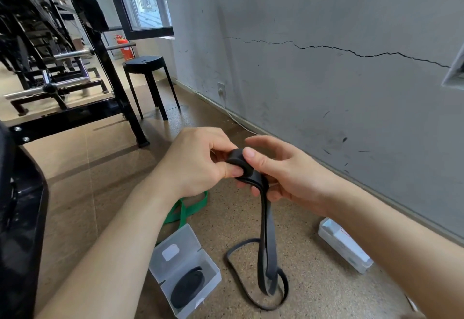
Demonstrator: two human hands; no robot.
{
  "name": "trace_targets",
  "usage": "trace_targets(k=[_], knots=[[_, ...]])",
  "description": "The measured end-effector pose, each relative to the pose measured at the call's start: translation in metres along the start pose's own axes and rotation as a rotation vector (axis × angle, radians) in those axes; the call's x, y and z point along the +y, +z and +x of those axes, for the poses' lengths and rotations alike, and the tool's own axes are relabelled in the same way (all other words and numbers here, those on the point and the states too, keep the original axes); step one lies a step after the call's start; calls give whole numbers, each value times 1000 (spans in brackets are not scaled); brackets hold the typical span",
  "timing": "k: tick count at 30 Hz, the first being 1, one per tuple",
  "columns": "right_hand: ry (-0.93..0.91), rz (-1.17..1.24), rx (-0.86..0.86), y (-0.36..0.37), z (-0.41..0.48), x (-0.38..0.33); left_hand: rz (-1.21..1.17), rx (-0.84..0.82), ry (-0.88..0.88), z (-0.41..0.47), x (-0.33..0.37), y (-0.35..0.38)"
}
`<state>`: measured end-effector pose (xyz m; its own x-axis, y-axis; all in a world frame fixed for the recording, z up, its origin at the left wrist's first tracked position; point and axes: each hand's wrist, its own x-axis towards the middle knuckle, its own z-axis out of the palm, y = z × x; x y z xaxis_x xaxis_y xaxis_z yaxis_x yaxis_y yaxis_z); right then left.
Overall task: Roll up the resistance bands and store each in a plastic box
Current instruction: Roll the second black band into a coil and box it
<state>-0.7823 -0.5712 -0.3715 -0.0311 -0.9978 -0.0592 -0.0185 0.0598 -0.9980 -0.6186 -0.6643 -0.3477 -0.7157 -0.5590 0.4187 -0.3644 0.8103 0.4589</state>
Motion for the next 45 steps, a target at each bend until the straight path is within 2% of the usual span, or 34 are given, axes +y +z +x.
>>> trace_targets(k=[3,7,8,10,14,17,20,25,27,30,34,37,39,45], knots=[[2,76,34,-2,4,3,-86,2,-25,0,-2,4],[-20,329,31,-6,4,0,-807,-20,-169,-3,-8,20],[-28,376,18,-5,3,0,-932,-28,-202,-4,-10,25],[-38,435,-10,-5,3,0,-1026,-16,-247,-4,-10,31],[-7,389,-89,-7,3,-1,-942,1,-183,-2,-6,25],[72,211,-179,-10,1,-3,-783,3,-126,0,-3,16],[130,84,-234,-13,-1,-4,-656,-4,-155,-1,-5,6],[74,-91,-109,-9,-1,1,-284,-81,-131,-2,0,-1],[55,-101,-76,-7,-1,3,-210,-90,-124,-2,2,-2],[40,-38,-54,-9,-1,2,-280,-92,-141,-2,4,-2],[17,154,-63,-10,-1,4,-677,2,-217,-2,1,7],[-10,288,-76,-12,2,5,-945,-16,-229,-3,-3,18],[-23,340,-84,-13,3,3,-1044,-12,-235,-2,-4,24],[-13,302,-55,-10,2,1,-960,87,-272,1,-4,26]])
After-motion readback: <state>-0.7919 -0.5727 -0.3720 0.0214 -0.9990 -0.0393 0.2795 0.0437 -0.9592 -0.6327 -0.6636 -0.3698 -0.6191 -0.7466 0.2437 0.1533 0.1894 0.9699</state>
